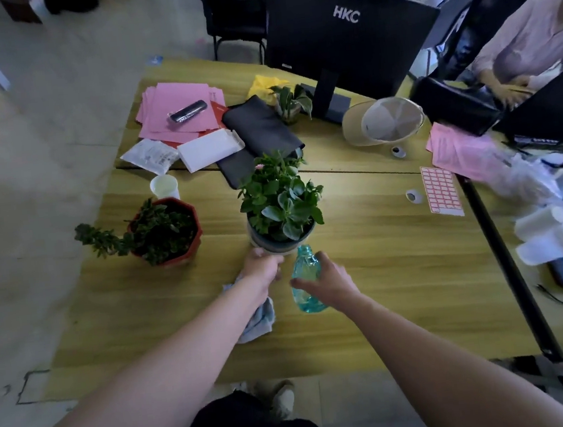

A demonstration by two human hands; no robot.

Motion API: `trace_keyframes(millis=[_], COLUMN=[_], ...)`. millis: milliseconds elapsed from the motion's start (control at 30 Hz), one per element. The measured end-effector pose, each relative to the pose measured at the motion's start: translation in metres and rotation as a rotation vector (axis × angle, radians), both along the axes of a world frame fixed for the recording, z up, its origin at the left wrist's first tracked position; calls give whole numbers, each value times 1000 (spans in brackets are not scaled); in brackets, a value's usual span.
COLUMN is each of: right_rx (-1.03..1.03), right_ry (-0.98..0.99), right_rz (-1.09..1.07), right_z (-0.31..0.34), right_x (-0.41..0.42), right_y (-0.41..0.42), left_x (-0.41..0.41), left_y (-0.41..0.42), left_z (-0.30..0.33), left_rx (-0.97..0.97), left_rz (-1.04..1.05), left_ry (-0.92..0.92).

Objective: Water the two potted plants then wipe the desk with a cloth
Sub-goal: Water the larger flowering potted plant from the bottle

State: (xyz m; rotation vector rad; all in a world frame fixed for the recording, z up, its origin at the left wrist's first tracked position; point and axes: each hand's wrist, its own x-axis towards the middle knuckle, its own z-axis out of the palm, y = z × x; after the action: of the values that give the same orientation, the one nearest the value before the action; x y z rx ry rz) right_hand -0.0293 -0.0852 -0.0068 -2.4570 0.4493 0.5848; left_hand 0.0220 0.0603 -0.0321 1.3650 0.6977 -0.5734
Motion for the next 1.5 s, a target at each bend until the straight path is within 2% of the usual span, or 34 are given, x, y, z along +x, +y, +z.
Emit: trace_keyframes(millis=[167,433,700,1133,1500], right_rx=[8,19,1,-56,-97], right_ry=[-57,-90,-45,-13,20], right_rz=[-52,-97,-39,-17,6], right_z=[-4,3,6,4,15], right_x=[6,18,21,16,31], right_y=[-4,-3,-9,-6,-9], left_x=[22,39,33,29,41], left_y=[-11,-9,-19,-16,-17], left_z=[-8,-3,-13,-16,-14], left_rx=[127,180,99,123,159], left_rz=[-39,-35,-24,13,16], left_ry=[-121,-48,33,60,0])
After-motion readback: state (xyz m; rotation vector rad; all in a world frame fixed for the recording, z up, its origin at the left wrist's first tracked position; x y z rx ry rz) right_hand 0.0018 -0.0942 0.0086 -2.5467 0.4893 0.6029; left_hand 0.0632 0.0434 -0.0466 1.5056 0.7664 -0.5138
